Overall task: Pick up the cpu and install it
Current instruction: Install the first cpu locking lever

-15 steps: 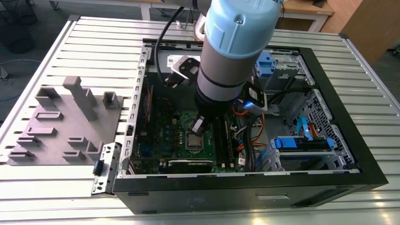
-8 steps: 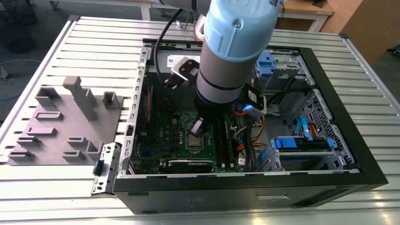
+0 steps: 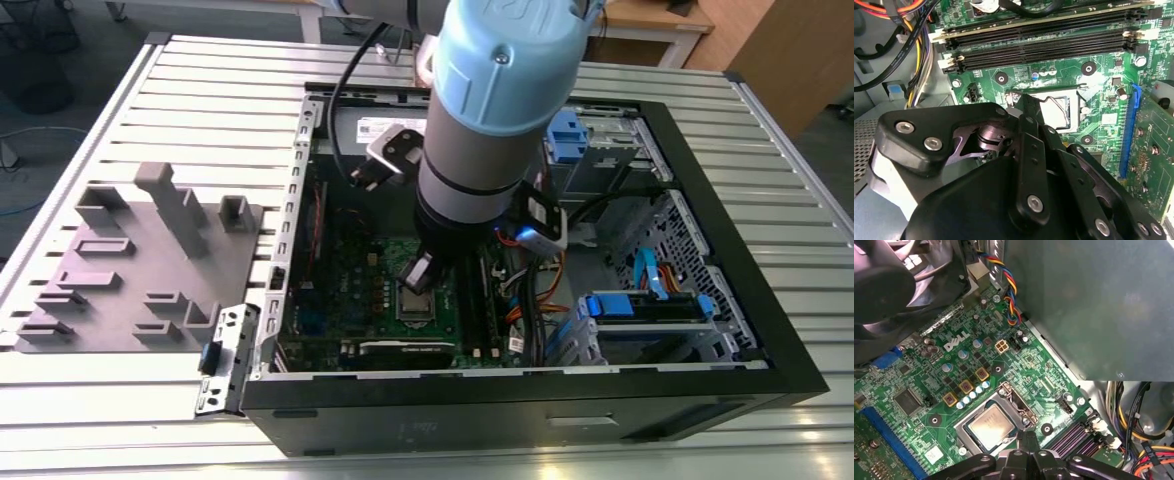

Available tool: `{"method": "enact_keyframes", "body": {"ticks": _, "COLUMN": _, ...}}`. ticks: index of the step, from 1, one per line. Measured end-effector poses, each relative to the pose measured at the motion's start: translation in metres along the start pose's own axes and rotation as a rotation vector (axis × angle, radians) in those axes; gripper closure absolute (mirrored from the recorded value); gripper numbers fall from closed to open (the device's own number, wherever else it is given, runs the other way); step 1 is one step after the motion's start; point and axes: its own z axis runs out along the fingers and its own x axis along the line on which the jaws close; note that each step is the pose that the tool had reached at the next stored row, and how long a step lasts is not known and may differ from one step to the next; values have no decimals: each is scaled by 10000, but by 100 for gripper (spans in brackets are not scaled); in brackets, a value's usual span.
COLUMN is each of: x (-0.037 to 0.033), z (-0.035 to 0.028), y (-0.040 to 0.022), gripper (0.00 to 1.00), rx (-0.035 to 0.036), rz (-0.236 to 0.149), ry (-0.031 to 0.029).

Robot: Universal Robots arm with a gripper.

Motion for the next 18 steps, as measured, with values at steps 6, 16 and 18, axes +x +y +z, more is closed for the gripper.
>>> {"method": "enact_keyframes", "body": {"ticks": 6, "x": 8, "z": 38, "y": -7, "gripper": 89, "rx": 93, "rz": 339, "ry": 37}}
{"method": "enact_keyframes", "body": {"ticks": 16, "x": 37, "z": 62, "y": 3, "gripper": 89, "rx": 155, "rz": 639, "ry": 43}}
{"method": "enact_keyframes", "body": {"ticks": 18, "x": 43, "z": 64, "y": 2, "gripper": 89, "rx": 160, "rz": 690, "ry": 40}}
